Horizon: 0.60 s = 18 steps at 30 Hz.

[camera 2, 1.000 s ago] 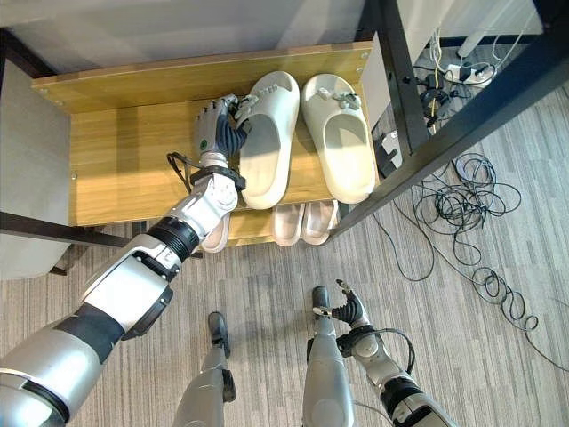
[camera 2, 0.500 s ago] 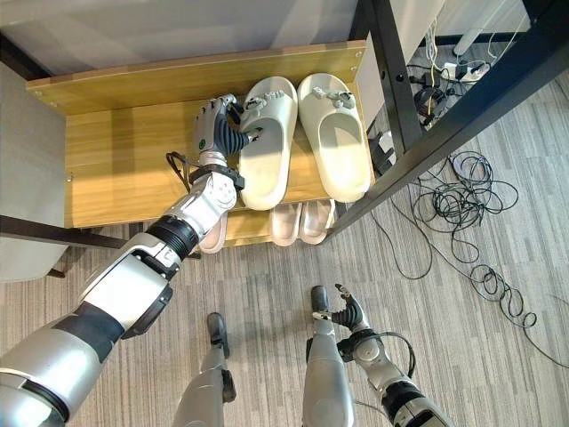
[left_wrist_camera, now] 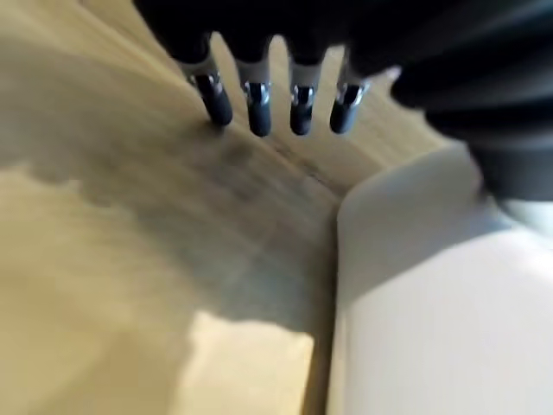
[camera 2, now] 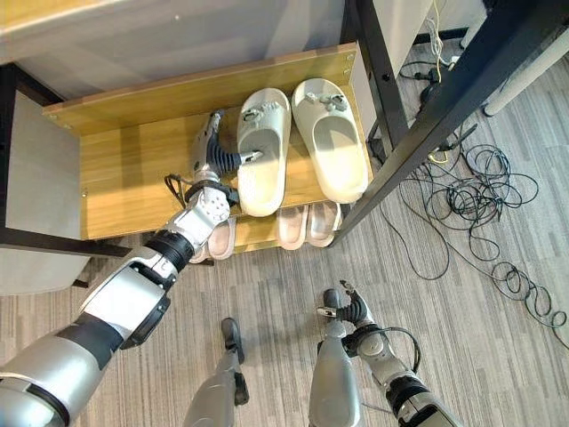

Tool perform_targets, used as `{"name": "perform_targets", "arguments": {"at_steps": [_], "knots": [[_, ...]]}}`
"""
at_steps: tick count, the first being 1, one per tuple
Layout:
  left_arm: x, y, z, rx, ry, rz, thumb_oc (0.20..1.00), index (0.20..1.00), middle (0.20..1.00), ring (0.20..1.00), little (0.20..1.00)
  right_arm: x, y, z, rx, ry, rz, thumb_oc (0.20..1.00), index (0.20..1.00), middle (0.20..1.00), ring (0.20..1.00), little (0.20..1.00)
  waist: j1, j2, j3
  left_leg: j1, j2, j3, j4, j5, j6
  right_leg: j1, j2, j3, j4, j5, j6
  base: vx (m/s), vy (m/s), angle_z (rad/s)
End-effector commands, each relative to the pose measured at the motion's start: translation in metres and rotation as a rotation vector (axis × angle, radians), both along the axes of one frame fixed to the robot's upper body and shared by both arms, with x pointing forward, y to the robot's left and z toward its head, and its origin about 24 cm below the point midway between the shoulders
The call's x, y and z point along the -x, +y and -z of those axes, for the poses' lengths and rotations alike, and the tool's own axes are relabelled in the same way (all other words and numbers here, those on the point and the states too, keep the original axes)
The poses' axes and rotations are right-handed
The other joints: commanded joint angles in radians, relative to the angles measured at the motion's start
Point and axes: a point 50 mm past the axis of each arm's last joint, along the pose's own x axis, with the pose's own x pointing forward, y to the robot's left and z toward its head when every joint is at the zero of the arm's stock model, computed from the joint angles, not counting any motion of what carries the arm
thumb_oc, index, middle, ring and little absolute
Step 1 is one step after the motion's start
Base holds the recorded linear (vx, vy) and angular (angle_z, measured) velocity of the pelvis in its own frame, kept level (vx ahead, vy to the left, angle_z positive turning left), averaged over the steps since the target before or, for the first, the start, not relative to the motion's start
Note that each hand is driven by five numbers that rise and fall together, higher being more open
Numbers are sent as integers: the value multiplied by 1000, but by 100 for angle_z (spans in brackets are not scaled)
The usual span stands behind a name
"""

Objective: Arrange the slippers neatly on the shoe rack.

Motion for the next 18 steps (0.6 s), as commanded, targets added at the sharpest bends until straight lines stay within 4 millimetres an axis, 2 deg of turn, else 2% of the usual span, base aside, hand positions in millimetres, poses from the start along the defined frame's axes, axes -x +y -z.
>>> {"name": "perform_targets", "arguments": {"at_steps": [1, 2, 4, 9, 10, 11, 13, 18], "knots": [[4, 28, 34, 129, 134, -105, 1000, 1000, 1000, 1000, 1000, -6, 1, -5, -28, -34, 44, 1000, 1000, 1000, 1000, 1000, 31, 0, 30, 16, 78, -72, 3, 2, -36, -50, -57, -24, 175, -93, 68, -5, 4, 4], [4, 27, 32, 138, 113, -88, 1000, 1000, 1000, 1000, 1000, -5, 0, -5, -29, -33, 53, 1000, 1000, 1000, 1000, 1000, 35, 3, 29, 18, 77, -74, 3, 3, -36, -47, -58, -25, 176, -96, 66, -6, 7, 10], [7, 20, 13, 259, 19, -10, 1000, 1000, 1000, 1000, 1000, -3, -2, -3, -33, -21, 75, 1000, 1000, 1000, 1000, 1000, 47, 14, 23, 19, 73, -81, 3, 4, -36, -38, -58, -30, 179, -98, 63, 2, 1, 10], [19, 8, -13, 538, -92, 196, 1000, 1000, 1000, 1000, 1000, 6, -5, 5, -32, 20, 104, 1000, 1000, 1000, 1000, 1000, 64, 38, 13, 18, 66, -89, 3, 6, -34, -27, -60, -33, 172, -97, 63, -2, 7, 3], [19, 8, -13, 538, -92, 196, 1000, 1000, 1000, 1000, 1000, 6, -5, 5, -32, 20, 104, 1000, 1000, 1000, 1000, 1000, 64, 38, 12, 18, 66, -89, 3, 6, -34, -27, -61, -33, 172, -97, 63, 9, 20, 6], [24, 8, -26, 605, -145, 259, 1000, 1000, 1000, 1000, 1000, 9, -5, 8, -37, 35, 112, 1000, 1000, 1000, 1000, 1000, 72, 50, 9, 17, 63, -91, 3, 5, -34, -23, -63, -37, 172, -96, 64, 9, 21, 9], [29, 10, -35, 663, -185, 308, 1000, 1000, 1000, 1000, 1000, 13, -6, 10, -39, 47, 118, 1000, 1000, 1000, 1000, 1000, 79, 61, 4, 18, 60, -95, 3, 5, -33, -18, -67, -41, 171, -96, 64, 13, 19, 10], [42, 21, -32, 733, -190, 391, 1000, 1000, 1000, 1000, 1000, 19, -4, 13, -58, 65, 122, 1000, 1000, 1000, 1000, 1000, 95, 77, -6, 18, 56, -103, 3, 6, -32, -7, -70, -46, 170, -97, 65, 15, 6, 5]]}}
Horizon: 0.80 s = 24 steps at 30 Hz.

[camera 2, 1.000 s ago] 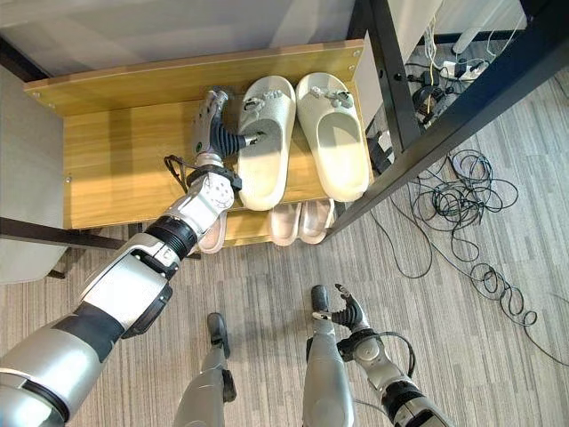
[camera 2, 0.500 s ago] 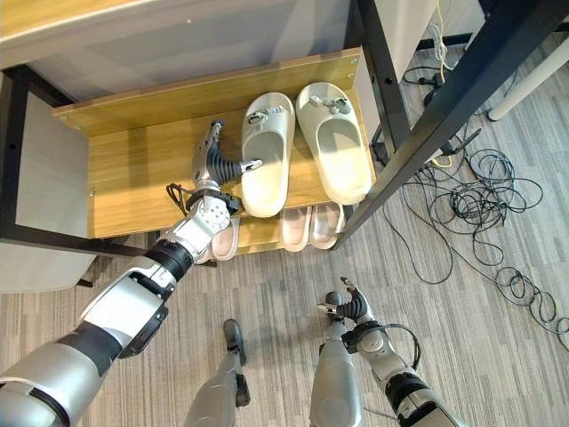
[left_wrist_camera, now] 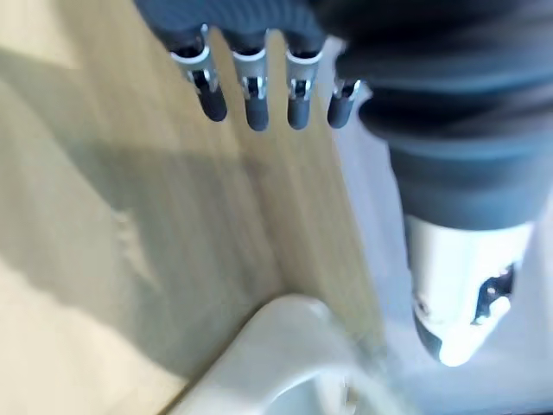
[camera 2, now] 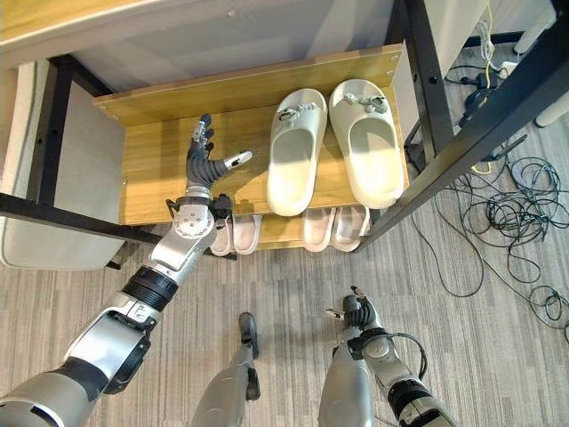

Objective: Arrange the slippers neatly on the shoe rack.

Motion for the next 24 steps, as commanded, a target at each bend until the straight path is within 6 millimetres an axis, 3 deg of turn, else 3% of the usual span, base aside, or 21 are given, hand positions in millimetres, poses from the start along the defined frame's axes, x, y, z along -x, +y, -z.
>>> {"name": "perform_targets", "arguments": {"at_steps": [1, 5, 9, 19, 24], "knots": [[2, 6, -9, 106, -57, 63, 1000, 1000, 1000, 1000, 1000, 4, 11, 1, -51, -17, 11, 1000, 1000, 1000, 1000, 1000, 27, 18, -31, 5, 61, -64, 3, 4, -29, -49, -59, -11, 174, -95, 66, 4, 9, 6], [13, 5, 19, 181, 28, 126, 1000, 1000, 1000, 1000, 1000, 1, 19, -1, -57, -24, -12, 1000, 1000, 1000, 1000, 1000, 36, 21, -34, 2, 60, -67, 3, 5, -27, -45, -61, -15, 175, -94, 64, 0, 6, 5], [24, 2, 31, 230, 61, 187, 1000, 1000, 1000, 1000, 1000, -2, 22, -3, -63, -37, -20, 1000, 1000, 1000, 1000, 1000, 41, 19, -32, 0, 58, -68, 3, 5, -24, -51, -61, -15, 179, -91, 63, -2, 1, 1], [28, -18, 30, 207, 55, 259, 1000, 1000, 1000, 1000, 1000, -5, 18, -6, -57, -53, -13, 1000, 1000, 1000, 1000, 1000, 39, 11, -28, -12, 53, -74, 3, 5, -22, -59, -64, -17, 181, -90, 62, 0, 0, 0], [25, -26, 19, 176, 24, 275, 1000, 1000, 1000, 1000, 1000, -4, 16, -6, -54, -52, -8, 1000, 1000, 1000, 1000, 1000, 33, 6, -28, -11, 50, -75, 3, 4, -20, -62, -65, -13, 189, -94, 63, 4, -1, 2]]}}
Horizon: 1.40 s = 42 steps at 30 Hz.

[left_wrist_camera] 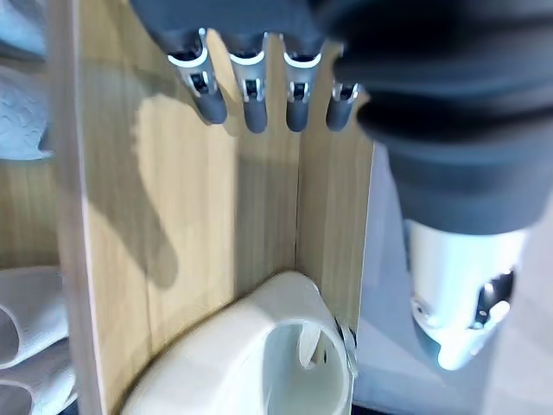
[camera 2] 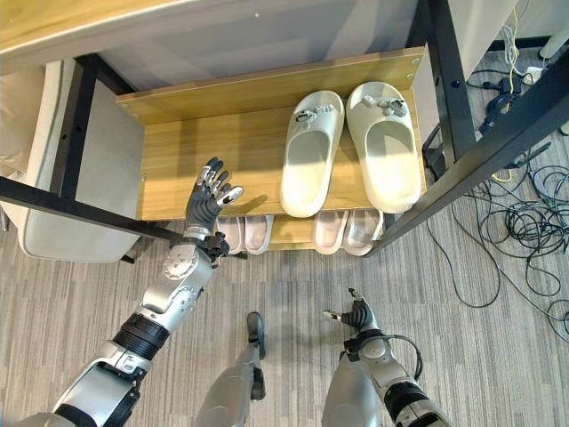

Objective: Arrange the slippers neatly on the shoe rack.

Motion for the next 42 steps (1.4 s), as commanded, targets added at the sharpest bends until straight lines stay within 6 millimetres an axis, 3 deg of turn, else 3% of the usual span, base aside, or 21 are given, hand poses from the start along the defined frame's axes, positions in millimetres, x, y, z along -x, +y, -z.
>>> {"name": "perform_targets", "arguments": {"at_steps": [1, 14, 32, 42], "knots": [[-5, -16, -33, -14, -139, 50, 1000, 1000, 1000, 1000, 1000, -3, 9, -6, -29, -56, -16, 1000, 1000, 1000, 1000, 1000, 9, -12, -26, -15, 55, -57, 3, 5, -21, -73, -58, 2, 178, -83, 64, 0, 0, 0], [1, -54, -57, -94, -244, 194, 1000, 1000, 1000, 1000, 1000, -6, 8, -7, -38, -60, -19, 1000, 1000, 1000, 1000, 1000, 3, -5, -21, -11, 47, -58, 3, 0, -16, -76, -62, 9, 187, -86, 67, 0, 0, 0], [6, -80, -46, -107, -191, 298, 1000, 1000, 1000, 1000, 1000, -12, 11, -13, -33, -80, -30, 1000, 1000, 1000, 1000, 1000, -11, -1, -5, -12, 46, -51, 3, 0, -11, -93, -61, 20, 192, -83, 67, 0, 0, 0], [13, -102, -61, -55, -221, 392, 1000, 1000, 1000, 1000, 1000, -12, 13, -12, -41, -73, -40, 1000, 1000, 1000, 1000, 1000, -18, 0, -5, -8, 44, -52, 3, -2, -10, -93, -63, 21, 201, -86, 68, 0, 0, 0]]}}
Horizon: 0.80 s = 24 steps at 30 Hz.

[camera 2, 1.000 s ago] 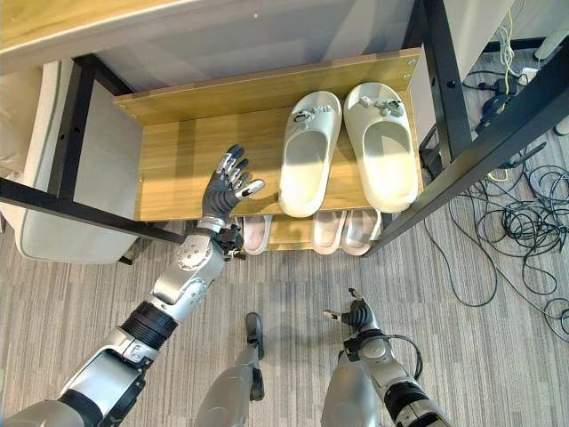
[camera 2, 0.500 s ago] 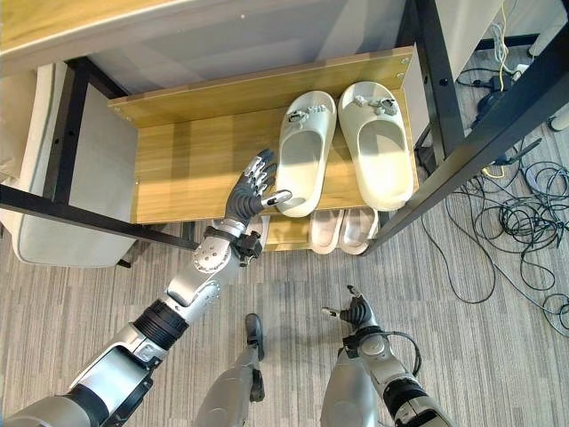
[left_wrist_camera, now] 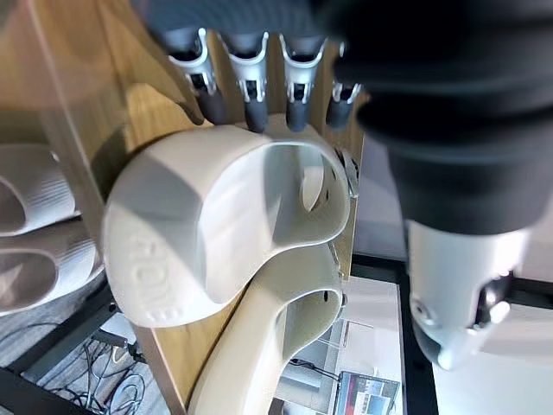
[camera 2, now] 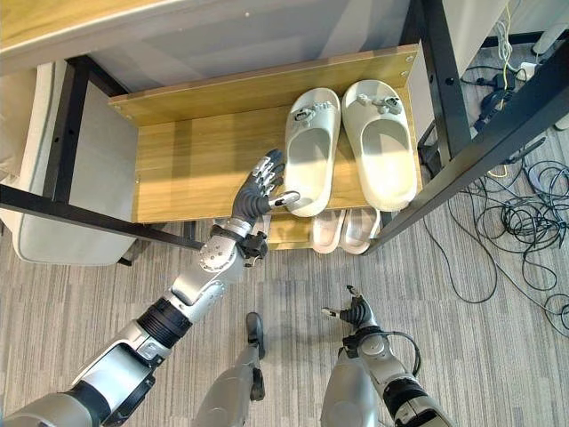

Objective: Arrange the slippers neatly on the shoe rack.

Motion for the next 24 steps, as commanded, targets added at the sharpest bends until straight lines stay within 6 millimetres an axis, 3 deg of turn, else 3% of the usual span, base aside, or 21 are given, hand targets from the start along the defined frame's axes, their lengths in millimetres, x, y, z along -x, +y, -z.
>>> {"name": "perform_targets", "arguments": {"at_steps": [1, 17, 24], "knots": [[7, -33, -41, 58, -137, 143, 1000, 1000, 1000, 1000, 1000, -7, 10, -9, -39, -62, -23, 1000, 1000, 1000, 1000, 1000, 7, 5, -8, -5, 58, -53, 3, -2, -13, -73, -47, 17, 164, -63, 60, 0, 0, 0], [18, -72, -53, 38, -169, 258, 1000, 1000, 1000, 1000, 1000, -10, 8, -11, -34, -69, -25, 1000, 1000, 1000, 1000, 1000, -12, -3, 2, -6, 59, -49, 3, -6, -11, -90, -46, 24, 178, -65, 61, 0, 0, 0], [15, -73, -48, -7, -167, 230, 1000, 1000, 1000, 1000, 1000, -10, 5, -11, -29, -65, -17, 1000, 1000, 1000, 1000, 1000, -15, -8, 3, -8, 60, -47, 3, -7, -11, -95, -44, 24, 179, -64, 61, 0, 0, 0]]}}
